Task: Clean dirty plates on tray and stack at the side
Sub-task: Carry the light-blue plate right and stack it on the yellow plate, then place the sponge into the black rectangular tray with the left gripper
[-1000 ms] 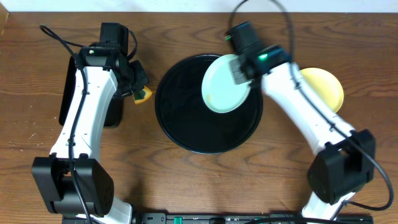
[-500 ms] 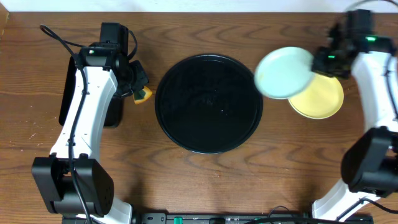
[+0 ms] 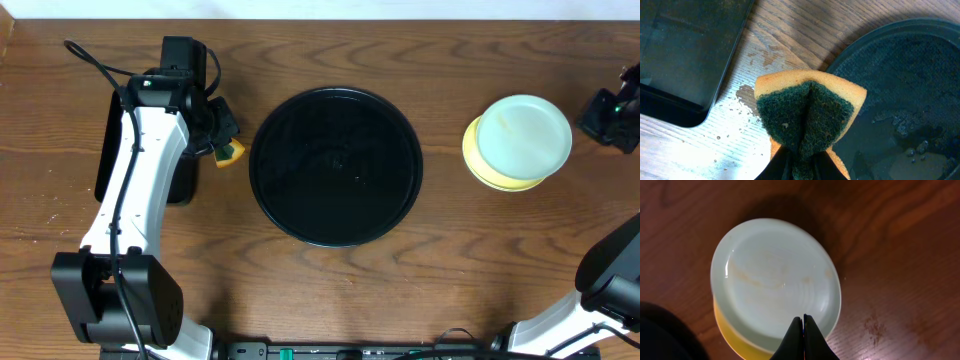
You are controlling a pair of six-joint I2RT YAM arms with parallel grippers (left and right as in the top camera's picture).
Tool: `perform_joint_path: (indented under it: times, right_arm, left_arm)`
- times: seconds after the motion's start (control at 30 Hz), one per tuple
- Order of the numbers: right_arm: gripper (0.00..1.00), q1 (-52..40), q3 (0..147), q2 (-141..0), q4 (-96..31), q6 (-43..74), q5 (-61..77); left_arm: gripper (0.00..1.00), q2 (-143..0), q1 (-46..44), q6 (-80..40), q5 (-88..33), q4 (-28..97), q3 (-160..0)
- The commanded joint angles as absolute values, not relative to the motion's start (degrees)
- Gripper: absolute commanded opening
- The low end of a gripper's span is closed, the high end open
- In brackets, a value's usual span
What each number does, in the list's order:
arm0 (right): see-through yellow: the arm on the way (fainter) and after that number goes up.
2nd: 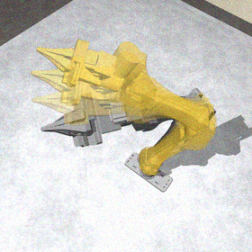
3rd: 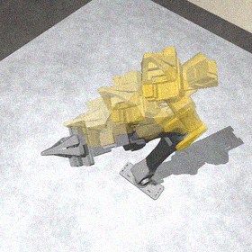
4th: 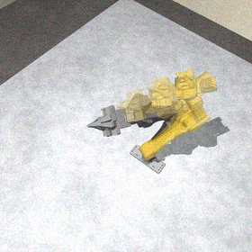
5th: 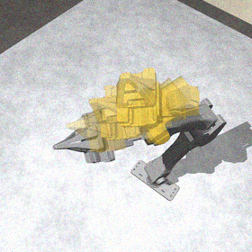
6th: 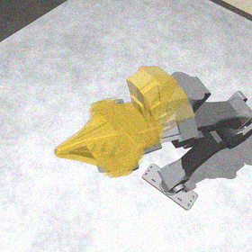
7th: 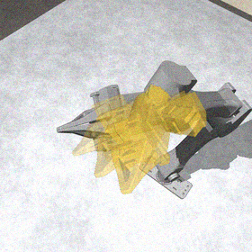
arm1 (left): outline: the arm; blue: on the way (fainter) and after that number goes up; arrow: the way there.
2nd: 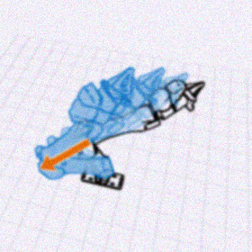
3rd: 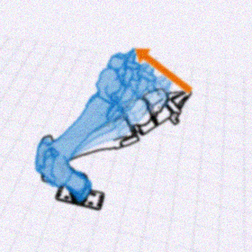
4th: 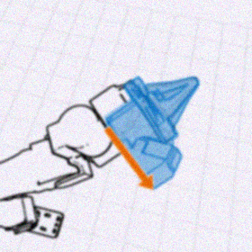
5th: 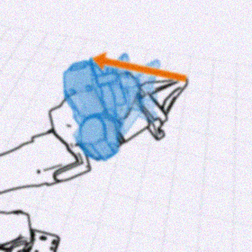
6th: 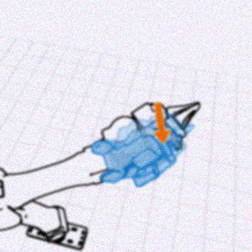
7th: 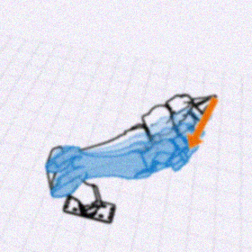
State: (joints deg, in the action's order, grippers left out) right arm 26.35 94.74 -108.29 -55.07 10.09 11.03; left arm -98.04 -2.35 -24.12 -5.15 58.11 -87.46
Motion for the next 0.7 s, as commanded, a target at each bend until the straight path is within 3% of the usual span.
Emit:
perform_joint_path:
  times: [0.0, 0.43, 0.67]
  right_arm:
    - [0.02, 25.7, 93.1, -106.7, -55.3, 10.3, 12.3]
    - [0.24, 13.8, 92.1, -106.7, -55.8, 8.1, 12.6]
    - [0.37, 5.6, 92.1, -106.7, -56.7, 3.9, 21.0]
  left_arm:
    - [0.12, -98.3, -2.2, -23.8, -4.2, 58.1, -87.2]
    - [0.12, -98.3, -2.2, -22.0, -4.2, 57.8, -87.2]
    - [0.12, -97.8, 0.1, -17.4, -2.3, 57.7, -87.4]
